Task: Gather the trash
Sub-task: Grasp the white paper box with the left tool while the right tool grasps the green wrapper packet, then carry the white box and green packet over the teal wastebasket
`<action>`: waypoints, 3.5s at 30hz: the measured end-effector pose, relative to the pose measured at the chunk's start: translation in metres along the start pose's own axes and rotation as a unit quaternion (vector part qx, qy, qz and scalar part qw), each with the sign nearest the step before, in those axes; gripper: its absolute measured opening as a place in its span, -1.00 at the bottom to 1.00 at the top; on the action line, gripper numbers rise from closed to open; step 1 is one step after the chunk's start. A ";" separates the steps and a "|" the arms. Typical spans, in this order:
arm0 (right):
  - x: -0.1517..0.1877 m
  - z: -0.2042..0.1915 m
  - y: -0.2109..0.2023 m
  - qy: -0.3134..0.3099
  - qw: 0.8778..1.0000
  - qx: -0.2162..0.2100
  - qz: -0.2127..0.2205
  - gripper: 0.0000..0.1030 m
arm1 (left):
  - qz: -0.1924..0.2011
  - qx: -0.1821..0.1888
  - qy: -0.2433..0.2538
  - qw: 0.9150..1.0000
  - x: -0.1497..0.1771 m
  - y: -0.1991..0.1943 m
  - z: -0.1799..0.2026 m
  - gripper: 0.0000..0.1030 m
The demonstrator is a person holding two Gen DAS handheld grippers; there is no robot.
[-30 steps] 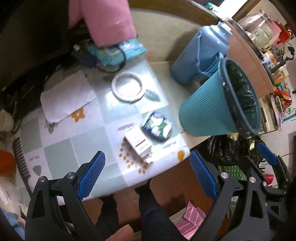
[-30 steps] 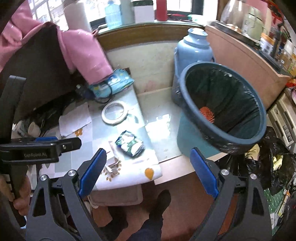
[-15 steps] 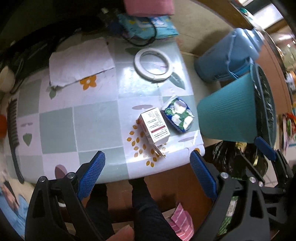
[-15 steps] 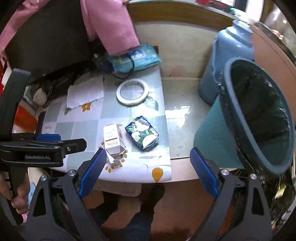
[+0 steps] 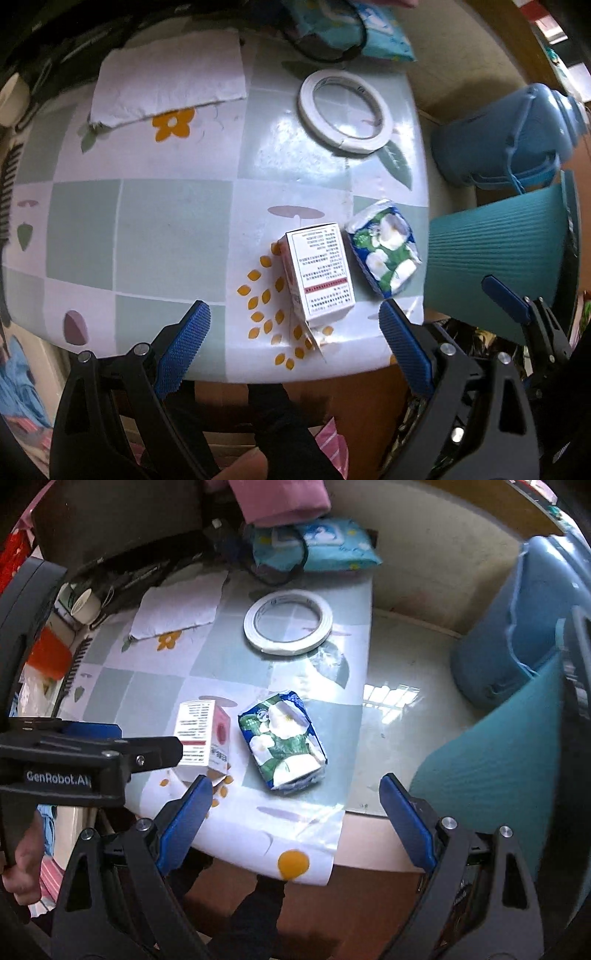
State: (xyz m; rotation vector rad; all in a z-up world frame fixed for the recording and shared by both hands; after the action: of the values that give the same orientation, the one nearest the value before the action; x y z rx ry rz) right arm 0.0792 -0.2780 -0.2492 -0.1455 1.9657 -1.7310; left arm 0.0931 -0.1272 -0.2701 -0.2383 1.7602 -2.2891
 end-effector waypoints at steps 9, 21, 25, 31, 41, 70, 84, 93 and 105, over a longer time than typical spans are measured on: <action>-0.005 0.000 0.043 -0.029 0.999 -0.025 -0.020 0.62 | -0.015 -0.017 -0.019 1.000 -0.008 0.031 -0.002 0.73; -0.010 -0.004 0.067 -0.064 0.998 -0.018 -0.019 0.29 | -0.033 -0.025 -0.029 0.999 -0.008 0.059 -0.004 0.40; -0.010 -0.008 0.067 -0.074 0.997 -0.005 -0.013 0.15 | -0.030 -0.028 -0.027 0.999 -0.009 0.060 -0.006 0.31; -0.010 -0.012 0.066 -0.081 0.997 0.001 -0.009 0.03 | -0.025 -0.030 -0.024 0.999 -0.005 0.055 -0.003 0.02; -0.014 -0.014 0.060 -0.059 0.998 0.002 0.003 -0.17 | -0.013 -0.030 -0.028 0.999 -0.009 0.038 -0.019 -0.29; -0.035 0.007 -0.110 0.111 0.982 0.016 0.153 -0.18 | 0.081 0.013 0.089 0.993 -0.026 -0.104 0.043 -0.29; 0.009 0.064 -0.188 0.218 0.950 0.081 0.210 -0.18 | 0.106 0.059 0.223 0.967 -0.016 -0.149 0.163 -0.29; 0.050 0.107 -0.215 0.273 0.929 0.115 0.223 -0.18 | 0.101 0.070 0.304 0.945 0.012 -0.148 0.237 -0.28; 0.103 0.162 -0.225 0.325 0.911 0.136 0.215 -0.17 | 0.087 0.062 0.356 0.928 0.043 -0.123 0.302 -0.28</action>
State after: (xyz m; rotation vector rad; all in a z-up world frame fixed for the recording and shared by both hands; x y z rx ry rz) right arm 0.0054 -0.5057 -0.0758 1.0076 1.9267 -1.8509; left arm 0.1240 -0.3895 -0.0740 0.8423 1.7961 -2.5092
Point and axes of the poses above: each gripper's, at about its wrist camera, not at the fingertips, and y roughly the way its jaws point, z to its right, x to its underside, the point moved 2 cm from there along y, roughly the way its jaws point, and after that the axes turned 5 degrees about -y, right-handed, at the moved point
